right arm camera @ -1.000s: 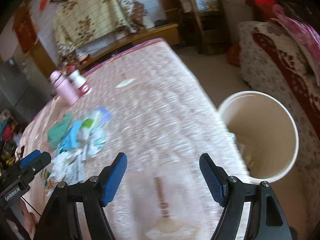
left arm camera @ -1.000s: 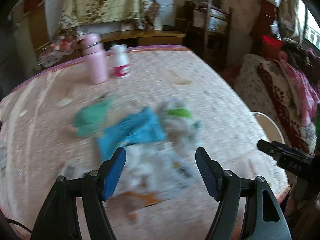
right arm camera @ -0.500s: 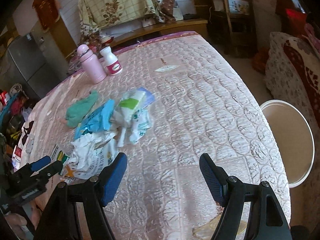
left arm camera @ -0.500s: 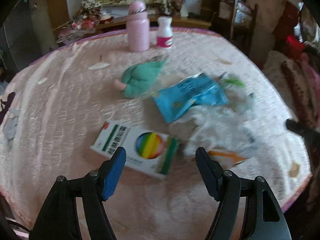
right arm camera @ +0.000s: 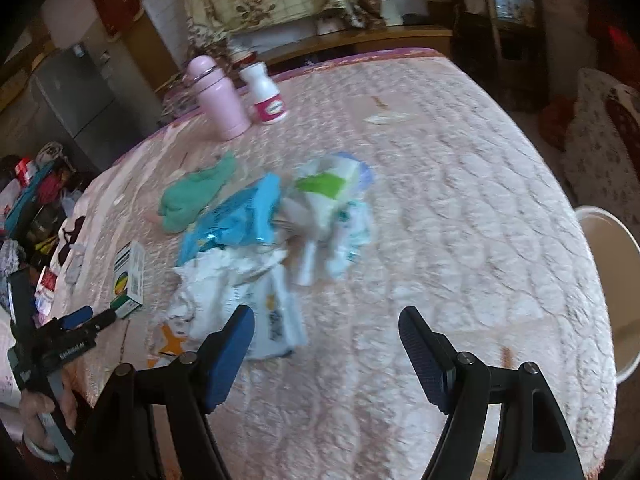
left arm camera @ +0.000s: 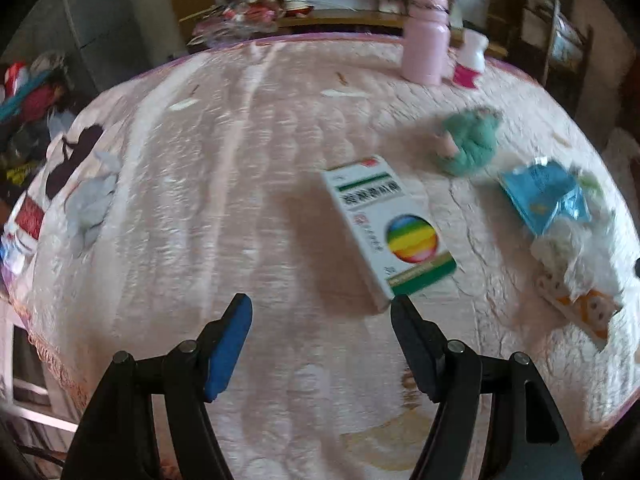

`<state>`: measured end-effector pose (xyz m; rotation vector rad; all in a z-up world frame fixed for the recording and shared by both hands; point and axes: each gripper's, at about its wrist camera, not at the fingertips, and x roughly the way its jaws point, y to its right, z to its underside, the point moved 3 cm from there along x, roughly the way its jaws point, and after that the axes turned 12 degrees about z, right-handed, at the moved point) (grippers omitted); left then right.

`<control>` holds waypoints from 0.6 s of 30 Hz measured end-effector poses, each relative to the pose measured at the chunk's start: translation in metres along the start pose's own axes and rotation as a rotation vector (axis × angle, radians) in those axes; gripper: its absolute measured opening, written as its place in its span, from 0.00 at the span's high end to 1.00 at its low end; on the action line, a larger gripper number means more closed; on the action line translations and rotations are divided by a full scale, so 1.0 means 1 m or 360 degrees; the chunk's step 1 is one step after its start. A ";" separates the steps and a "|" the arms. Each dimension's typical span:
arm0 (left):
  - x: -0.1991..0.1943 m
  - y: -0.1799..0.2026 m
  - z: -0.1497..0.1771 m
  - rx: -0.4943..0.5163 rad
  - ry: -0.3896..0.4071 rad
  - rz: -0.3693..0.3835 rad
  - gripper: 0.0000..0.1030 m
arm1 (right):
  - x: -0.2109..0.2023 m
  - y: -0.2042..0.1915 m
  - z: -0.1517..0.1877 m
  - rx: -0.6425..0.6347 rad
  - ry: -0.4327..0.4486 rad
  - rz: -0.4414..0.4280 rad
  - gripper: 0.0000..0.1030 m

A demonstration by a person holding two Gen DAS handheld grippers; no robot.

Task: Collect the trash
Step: 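Move both open tools back toward the medicine box and plastic bag, then grasp the rainbow-printed medicine box with the left tool while the right grasps the white-green bag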

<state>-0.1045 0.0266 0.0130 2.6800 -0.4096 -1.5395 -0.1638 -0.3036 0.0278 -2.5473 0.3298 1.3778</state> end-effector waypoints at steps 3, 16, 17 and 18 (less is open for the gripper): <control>-0.014 -0.005 -0.005 -0.0050 0.0061 0.0066 0.30 | 0.004 -0.010 -0.009 -0.0030 0.0012 -0.0021 0.24; 0.033 0.010 -0.037 -0.0257 0.0049 0.0183 0.23 | 0.063 -0.009 -0.084 0.0048 -0.0043 0.0128 0.25; 0.038 0.011 -0.038 -0.0252 0.0040 0.0169 0.23 | 0.069 -0.012 -0.087 0.0038 -0.0063 0.0128 0.25; 0.042 0.013 -0.040 -0.0248 0.0040 0.0174 0.23 | 0.078 -0.014 -0.091 0.0033 -0.0092 0.0130 0.25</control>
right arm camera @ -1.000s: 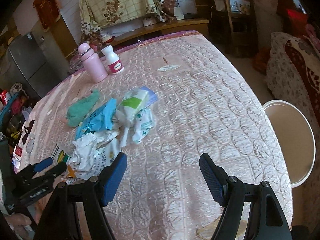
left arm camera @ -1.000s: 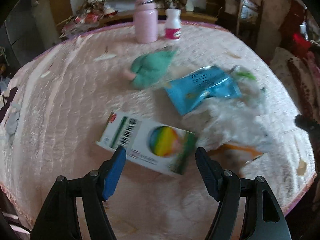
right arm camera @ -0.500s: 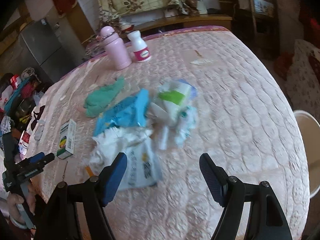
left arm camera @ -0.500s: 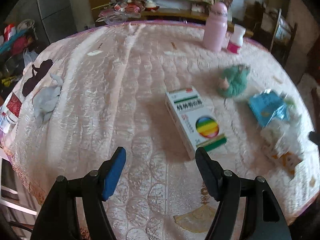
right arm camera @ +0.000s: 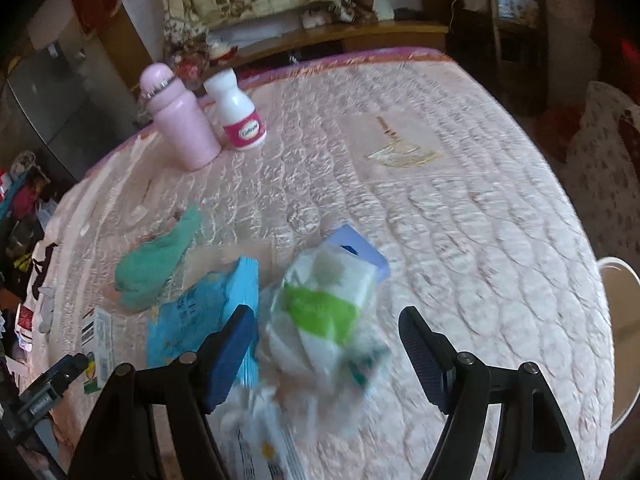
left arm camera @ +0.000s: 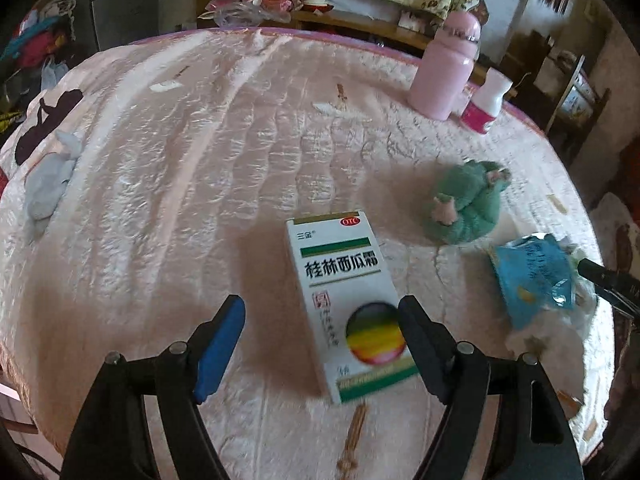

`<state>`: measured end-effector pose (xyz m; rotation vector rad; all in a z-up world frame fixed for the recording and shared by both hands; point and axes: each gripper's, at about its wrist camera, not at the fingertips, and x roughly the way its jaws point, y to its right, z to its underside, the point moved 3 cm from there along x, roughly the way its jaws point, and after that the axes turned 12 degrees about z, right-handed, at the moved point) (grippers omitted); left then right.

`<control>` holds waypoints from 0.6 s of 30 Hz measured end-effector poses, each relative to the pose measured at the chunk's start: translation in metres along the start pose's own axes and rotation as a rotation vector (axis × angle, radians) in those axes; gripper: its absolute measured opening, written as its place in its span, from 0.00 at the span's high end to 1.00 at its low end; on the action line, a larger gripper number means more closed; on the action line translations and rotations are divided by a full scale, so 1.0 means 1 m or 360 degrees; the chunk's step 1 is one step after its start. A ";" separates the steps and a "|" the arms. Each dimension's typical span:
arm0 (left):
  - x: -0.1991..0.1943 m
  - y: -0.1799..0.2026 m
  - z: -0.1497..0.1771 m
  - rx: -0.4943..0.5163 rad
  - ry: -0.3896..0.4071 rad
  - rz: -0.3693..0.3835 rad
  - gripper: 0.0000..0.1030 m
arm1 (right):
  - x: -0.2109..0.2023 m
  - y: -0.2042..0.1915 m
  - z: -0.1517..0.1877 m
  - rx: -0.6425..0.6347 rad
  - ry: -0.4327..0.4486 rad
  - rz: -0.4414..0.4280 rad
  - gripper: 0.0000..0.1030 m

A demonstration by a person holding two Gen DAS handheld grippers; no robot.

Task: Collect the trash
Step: 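Grasp the rainbow-printed medicine box with the left tool while the right grasps the white-green bag, then carry the medicine box and plastic bag over the white bucket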

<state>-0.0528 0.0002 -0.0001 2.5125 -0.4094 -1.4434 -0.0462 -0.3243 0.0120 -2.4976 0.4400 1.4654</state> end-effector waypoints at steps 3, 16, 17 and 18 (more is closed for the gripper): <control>0.006 0.004 -0.004 0.0011 0.0014 0.0016 0.23 | 0.017 -0.004 0.000 0.0001 -0.0054 0.0013 0.45; -0.029 0.021 -0.001 0.0080 0.0056 0.0177 0.41 | -0.049 0.022 0.007 0.0017 0.0176 -0.0160 0.66; -0.034 0.027 0.000 0.0098 0.0061 0.0186 0.41 | -0.057 0.024 0.010 0.0016 0.0191 -0.0171 0.66; -0.040 0.035 0.000 0.0122 0.0067 0.0198 0.41 | -0.062 0.024 0.012 0.0015 0.0199 -0.0177 0.66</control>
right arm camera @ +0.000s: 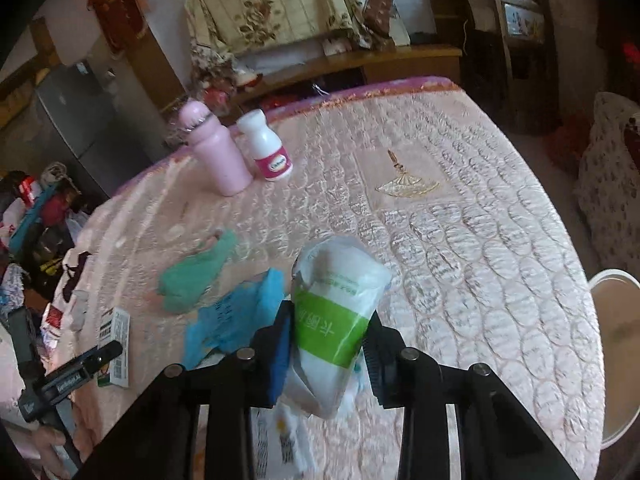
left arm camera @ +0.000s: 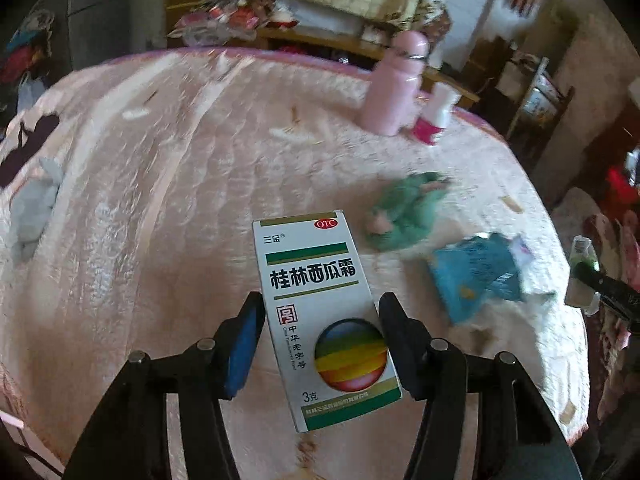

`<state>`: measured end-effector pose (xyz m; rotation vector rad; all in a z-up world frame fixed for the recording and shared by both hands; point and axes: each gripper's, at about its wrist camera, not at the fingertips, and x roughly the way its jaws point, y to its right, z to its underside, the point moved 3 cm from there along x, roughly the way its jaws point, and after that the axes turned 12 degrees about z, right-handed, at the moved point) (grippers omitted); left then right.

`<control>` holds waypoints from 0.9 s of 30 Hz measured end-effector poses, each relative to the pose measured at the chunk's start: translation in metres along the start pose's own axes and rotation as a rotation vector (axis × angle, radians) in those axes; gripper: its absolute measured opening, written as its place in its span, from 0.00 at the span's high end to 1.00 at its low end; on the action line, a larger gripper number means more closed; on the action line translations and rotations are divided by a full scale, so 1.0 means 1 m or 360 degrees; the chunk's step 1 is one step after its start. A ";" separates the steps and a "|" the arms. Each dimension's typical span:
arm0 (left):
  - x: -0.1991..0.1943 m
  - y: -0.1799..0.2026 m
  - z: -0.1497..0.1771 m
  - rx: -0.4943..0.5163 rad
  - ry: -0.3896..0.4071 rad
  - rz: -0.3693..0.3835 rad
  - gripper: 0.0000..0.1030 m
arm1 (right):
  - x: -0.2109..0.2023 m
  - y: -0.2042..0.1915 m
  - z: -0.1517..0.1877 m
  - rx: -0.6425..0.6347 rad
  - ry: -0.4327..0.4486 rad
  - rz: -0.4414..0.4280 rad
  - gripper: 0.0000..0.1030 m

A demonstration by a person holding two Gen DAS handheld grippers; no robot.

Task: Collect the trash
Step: 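Carry the medicine box and plastic bag over the white bucket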

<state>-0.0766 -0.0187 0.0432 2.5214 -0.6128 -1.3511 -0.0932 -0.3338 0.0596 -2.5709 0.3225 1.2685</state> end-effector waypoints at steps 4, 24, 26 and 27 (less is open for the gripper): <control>-0.011 0.037 0.003 0.0107 0.0018 0.0049 0.41 | -0.025 0.010 0.015 0.0004 0.0035 -0.0014 0.66; 0.022 0.239 0.037 0.0618 -0.0078 0.0286 0.41 | -0.082 0.128 0.071 0.0214 0.0072 0.0175 0.66; 0.029 0.259 0.042 0.0659 -0.0095 0.0317 0.41 | -0.086 0.147 0.074 0.0265 0.0071 0.0207 0.66; 0.033 0.270 0.045 0.0682 -0.0101 0.0334 0.41 | -0.088 0.156 0.076 0.0289 0.0067 0.0221 0.66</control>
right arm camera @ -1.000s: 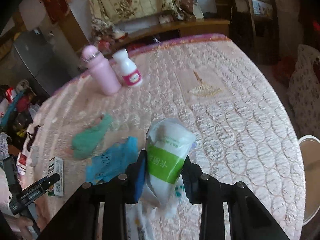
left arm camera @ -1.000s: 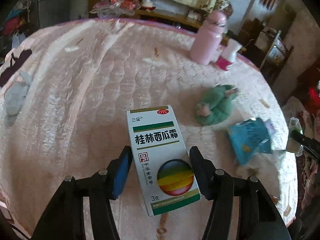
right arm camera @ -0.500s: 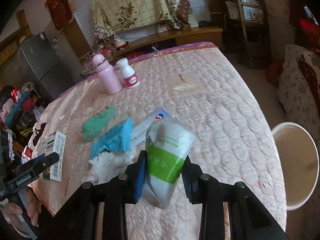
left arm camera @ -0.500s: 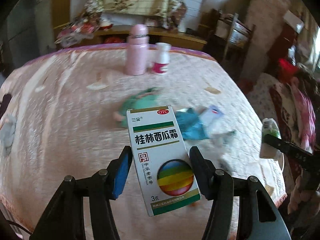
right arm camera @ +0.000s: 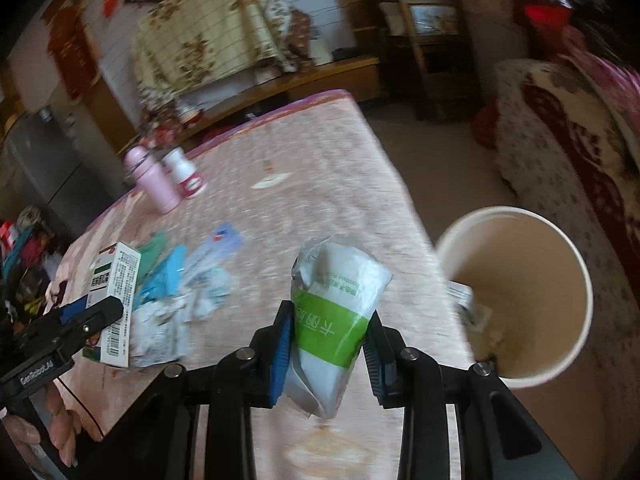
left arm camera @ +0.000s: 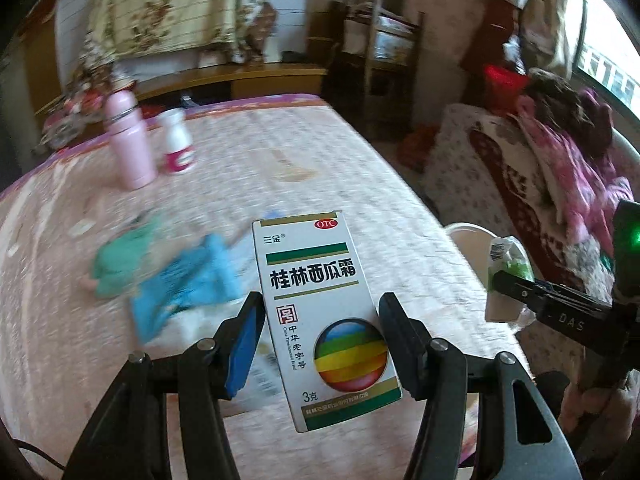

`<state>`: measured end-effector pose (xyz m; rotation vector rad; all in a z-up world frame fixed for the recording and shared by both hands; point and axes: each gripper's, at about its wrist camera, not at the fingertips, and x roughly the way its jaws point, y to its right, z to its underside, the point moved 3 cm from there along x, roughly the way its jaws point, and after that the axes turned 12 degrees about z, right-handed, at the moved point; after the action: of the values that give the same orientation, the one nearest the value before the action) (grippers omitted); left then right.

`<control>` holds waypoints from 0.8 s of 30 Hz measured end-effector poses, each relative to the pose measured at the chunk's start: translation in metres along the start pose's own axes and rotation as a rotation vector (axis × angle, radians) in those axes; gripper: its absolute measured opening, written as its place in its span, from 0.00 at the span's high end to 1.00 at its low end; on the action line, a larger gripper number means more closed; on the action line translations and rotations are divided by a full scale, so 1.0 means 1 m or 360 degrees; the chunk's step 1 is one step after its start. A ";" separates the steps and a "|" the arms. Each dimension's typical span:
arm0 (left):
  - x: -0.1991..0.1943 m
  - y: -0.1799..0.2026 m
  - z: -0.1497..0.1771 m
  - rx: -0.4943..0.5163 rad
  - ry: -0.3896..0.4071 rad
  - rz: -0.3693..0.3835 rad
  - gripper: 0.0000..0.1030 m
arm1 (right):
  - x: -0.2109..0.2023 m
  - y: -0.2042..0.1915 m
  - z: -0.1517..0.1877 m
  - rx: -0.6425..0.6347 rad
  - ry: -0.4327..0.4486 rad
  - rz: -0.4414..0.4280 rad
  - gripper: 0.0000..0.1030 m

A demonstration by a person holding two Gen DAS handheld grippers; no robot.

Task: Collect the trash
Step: 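Carry the medicine box and plastic bag over the white bucket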

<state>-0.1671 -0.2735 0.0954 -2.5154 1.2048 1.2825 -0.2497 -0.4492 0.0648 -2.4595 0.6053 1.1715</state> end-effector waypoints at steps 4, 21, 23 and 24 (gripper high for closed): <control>0.021 0.032 -0.009 0.0066 -0.0018 0.0065 0.41 | 0.000 0.043 -0.001 0.0112 -0.0005 0.0061 0.66; 0.095 0.107 -0.032 0.0154 -0.0144 0.0270 0.41 | 0.005 0.115 -0.005 0.0297 0.0035 0.0231 0.66; 0.103 0.113 -0.035 0.0151 -0.0149 0.0289 0.41 | 0.007 0.122 -0.005 0.0325 0.0034 0.0247 0.66; 0.107 0.115 -0.037 0.0146 -0.0156 0.0305 0.41 | 0.009 0.127 -0.006 0.0345 0.0032 0.0250 0.66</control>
<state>-0.1833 -0.4323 0.0744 -2.2920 1.4751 1.3383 -0.3065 -0.5616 0.0452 -2.2769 0.8954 1.0758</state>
